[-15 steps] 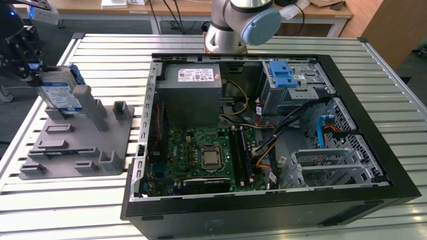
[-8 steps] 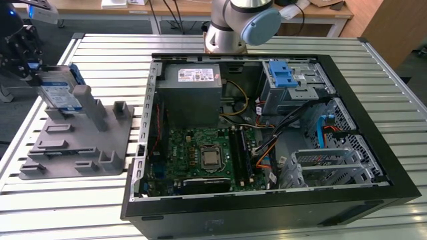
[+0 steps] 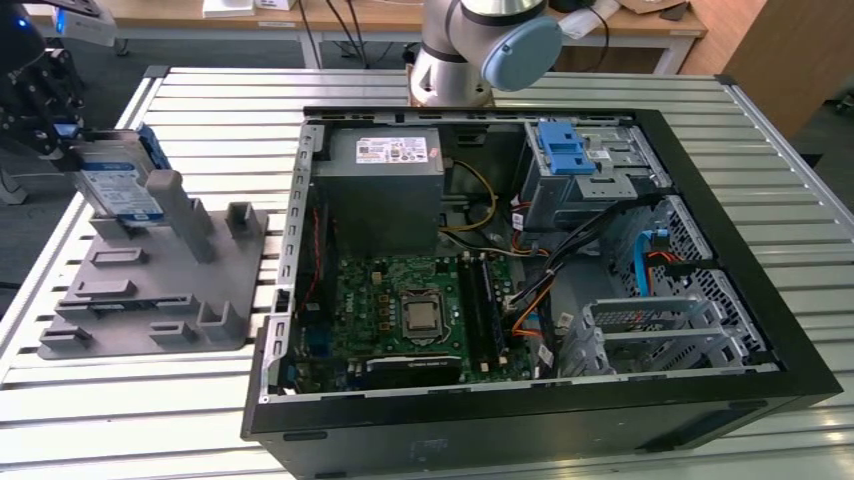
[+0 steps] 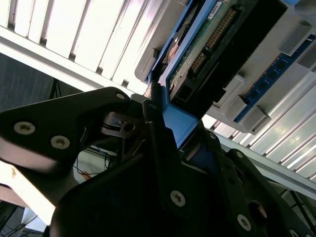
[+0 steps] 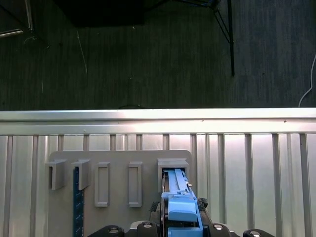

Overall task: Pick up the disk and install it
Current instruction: 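Pick up the disk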

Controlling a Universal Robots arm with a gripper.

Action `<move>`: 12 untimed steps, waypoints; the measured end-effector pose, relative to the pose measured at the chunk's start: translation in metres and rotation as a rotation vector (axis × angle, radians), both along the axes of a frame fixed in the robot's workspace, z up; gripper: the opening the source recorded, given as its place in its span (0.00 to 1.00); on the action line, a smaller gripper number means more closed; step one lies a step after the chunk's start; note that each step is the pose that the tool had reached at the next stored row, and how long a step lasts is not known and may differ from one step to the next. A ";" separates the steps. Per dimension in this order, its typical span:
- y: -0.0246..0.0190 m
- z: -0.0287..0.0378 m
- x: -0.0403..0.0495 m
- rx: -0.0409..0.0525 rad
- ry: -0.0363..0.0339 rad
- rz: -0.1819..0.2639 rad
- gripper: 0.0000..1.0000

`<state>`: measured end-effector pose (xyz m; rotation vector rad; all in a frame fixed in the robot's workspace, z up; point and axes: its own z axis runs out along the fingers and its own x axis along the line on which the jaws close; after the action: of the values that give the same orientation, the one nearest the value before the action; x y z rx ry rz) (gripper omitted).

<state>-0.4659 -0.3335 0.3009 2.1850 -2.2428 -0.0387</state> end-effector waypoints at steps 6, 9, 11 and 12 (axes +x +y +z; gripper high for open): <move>0.0000 0.0024 0.0000 0.0000 0.0001 0.000 0.37; 0.0000 0.0042 0.0000 0.0000 0.0001 0.000 0.37; 0.0000 0.0051 0.0000 0.0000 -0.0001 0.000 0.37; 0.0000 0.0058 0.0000 0.0000 0.0001 0.000 0.37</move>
<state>-0.4659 -0.3335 0.3067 2.1850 -2.2427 -0.0387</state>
